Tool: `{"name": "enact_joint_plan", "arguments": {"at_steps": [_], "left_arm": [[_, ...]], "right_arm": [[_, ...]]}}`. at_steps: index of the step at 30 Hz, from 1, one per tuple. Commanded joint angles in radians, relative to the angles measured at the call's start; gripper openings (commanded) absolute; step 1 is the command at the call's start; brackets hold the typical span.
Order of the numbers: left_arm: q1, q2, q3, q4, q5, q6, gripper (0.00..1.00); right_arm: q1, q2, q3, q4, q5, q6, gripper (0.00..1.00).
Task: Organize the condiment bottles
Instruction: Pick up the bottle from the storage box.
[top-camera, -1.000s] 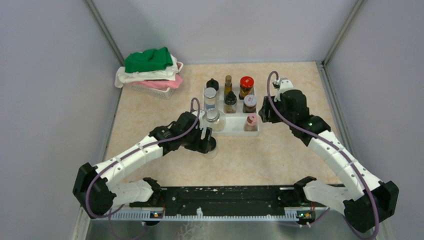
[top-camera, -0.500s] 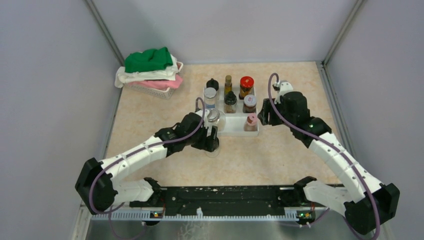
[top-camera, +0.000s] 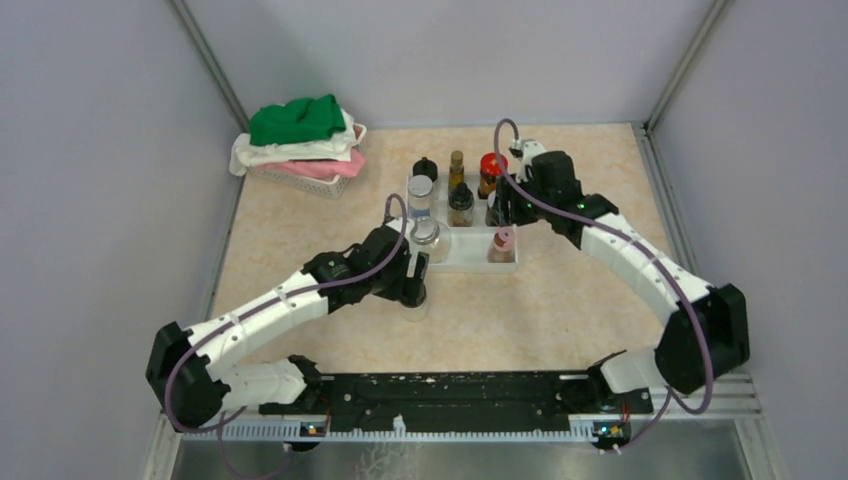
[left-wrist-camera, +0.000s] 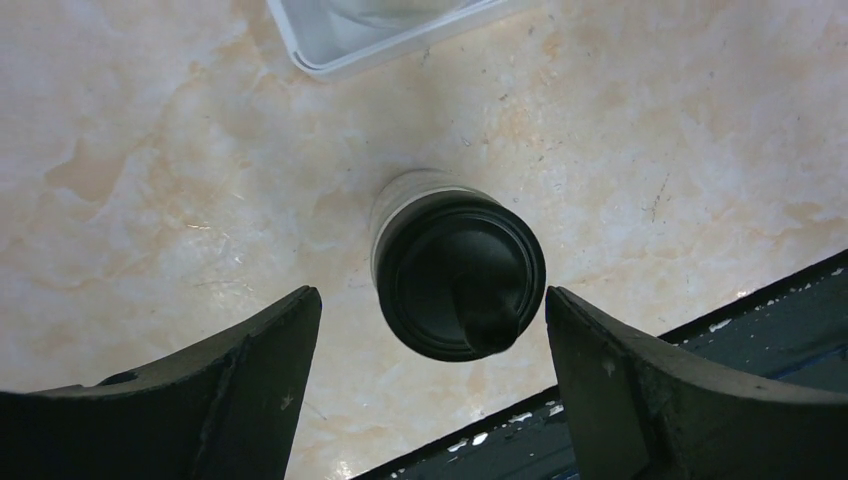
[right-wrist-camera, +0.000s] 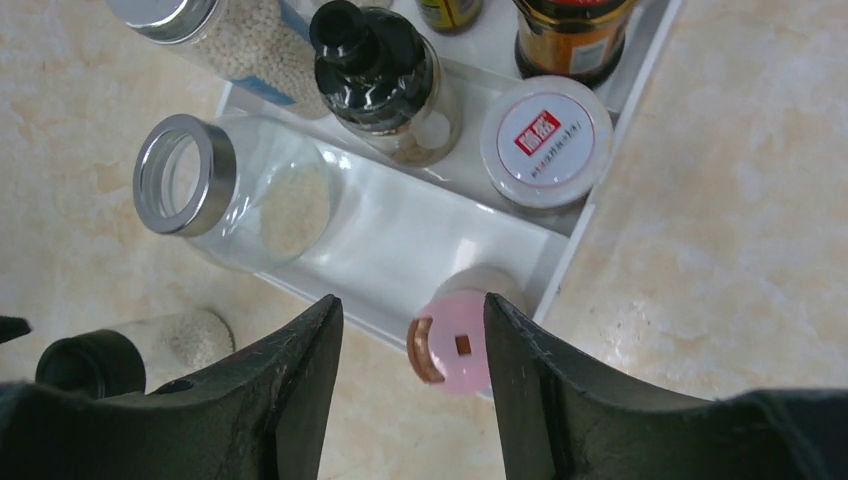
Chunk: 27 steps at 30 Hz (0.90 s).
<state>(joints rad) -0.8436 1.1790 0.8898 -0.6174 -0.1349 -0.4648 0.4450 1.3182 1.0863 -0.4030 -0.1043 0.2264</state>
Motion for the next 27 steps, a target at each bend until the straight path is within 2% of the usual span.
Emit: {"name": "enact_joint_plan", "arguments": {"at_steps": [1,11,17,23,27], "left_arm": [[-0.003,-0.078,0.073,-0.094,-0.081,-0.024,0.89],[-0.003,-0.098,0.096,-0.137,-0.13,-0.004,0.91],[-0.002,-0.099,0.09,-0.084,-0.169,0.019,0.93],[0.003,0.037,0.158,-0.045,-0.216,0.049,0.95],[0.028,0.117,0.201,0.008,-0.175,0.093,0.97]], "right_arm": [[0.024,0.137,0.126,0.096,-0.044,-0.069,0.55],[0.053,0.389,0.341,0.131,-0.056,-0.133,0.56],[0.054,0.51,0.439,0.11,-0.081,-0.155,0.56],[0.056,0.598,0.487,0.09,-0.103,-0.173,0.57],[0.056,0.645,0.489,0.092,-0.104,-0.185,0.57]]}}
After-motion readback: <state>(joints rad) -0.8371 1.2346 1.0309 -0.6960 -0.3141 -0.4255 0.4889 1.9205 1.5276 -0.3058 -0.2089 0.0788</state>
